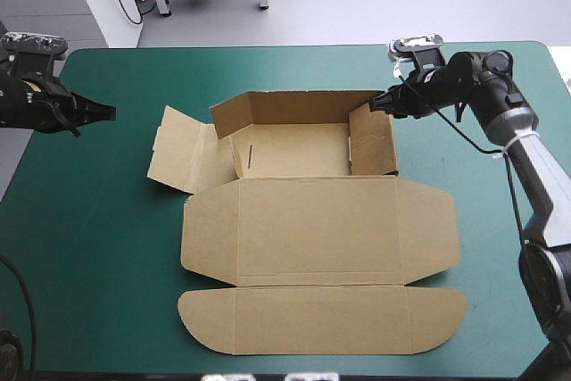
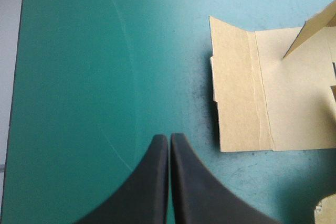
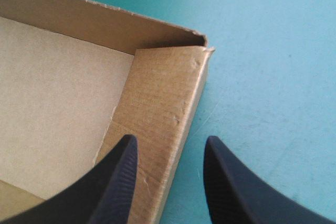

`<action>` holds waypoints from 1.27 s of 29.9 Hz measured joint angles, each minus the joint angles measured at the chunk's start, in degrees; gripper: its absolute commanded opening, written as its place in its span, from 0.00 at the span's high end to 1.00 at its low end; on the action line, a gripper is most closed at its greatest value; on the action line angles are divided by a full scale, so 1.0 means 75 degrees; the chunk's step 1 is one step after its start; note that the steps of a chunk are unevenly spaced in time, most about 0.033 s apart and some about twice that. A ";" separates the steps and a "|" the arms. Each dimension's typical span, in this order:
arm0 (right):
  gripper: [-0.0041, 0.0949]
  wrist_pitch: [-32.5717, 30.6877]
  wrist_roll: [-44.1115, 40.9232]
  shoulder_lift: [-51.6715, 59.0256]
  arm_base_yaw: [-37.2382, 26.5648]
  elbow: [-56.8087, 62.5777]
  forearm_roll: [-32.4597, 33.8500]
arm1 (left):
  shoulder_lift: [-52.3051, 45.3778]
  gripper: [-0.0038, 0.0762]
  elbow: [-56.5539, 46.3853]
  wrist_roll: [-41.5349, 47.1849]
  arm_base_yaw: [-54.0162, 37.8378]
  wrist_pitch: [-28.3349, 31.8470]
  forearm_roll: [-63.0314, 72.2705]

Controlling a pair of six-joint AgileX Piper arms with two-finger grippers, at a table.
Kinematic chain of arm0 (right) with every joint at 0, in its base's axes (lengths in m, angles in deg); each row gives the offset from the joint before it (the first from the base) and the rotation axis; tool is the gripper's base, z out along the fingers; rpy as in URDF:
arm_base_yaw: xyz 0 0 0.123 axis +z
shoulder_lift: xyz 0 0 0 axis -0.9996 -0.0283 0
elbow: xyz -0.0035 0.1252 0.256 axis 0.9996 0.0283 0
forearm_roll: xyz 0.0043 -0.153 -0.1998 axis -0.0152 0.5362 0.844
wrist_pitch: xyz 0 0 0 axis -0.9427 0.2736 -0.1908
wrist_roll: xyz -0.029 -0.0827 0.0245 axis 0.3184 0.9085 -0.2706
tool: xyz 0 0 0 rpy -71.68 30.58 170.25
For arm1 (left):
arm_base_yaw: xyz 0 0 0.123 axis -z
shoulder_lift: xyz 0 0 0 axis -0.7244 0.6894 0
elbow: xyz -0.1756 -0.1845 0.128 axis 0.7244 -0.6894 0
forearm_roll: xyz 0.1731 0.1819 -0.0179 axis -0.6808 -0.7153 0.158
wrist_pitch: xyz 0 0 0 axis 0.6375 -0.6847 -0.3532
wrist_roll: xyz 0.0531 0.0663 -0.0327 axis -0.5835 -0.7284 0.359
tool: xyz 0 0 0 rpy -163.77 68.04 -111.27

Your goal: Fold the box

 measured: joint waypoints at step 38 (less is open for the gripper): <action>0.56 -0.2113 -0.0396 -0.1984 0.0000 -0.1480 -0.0185 | 0.0000 0.96 0.0000 0.0007 0.0000 -0.0632 0.0046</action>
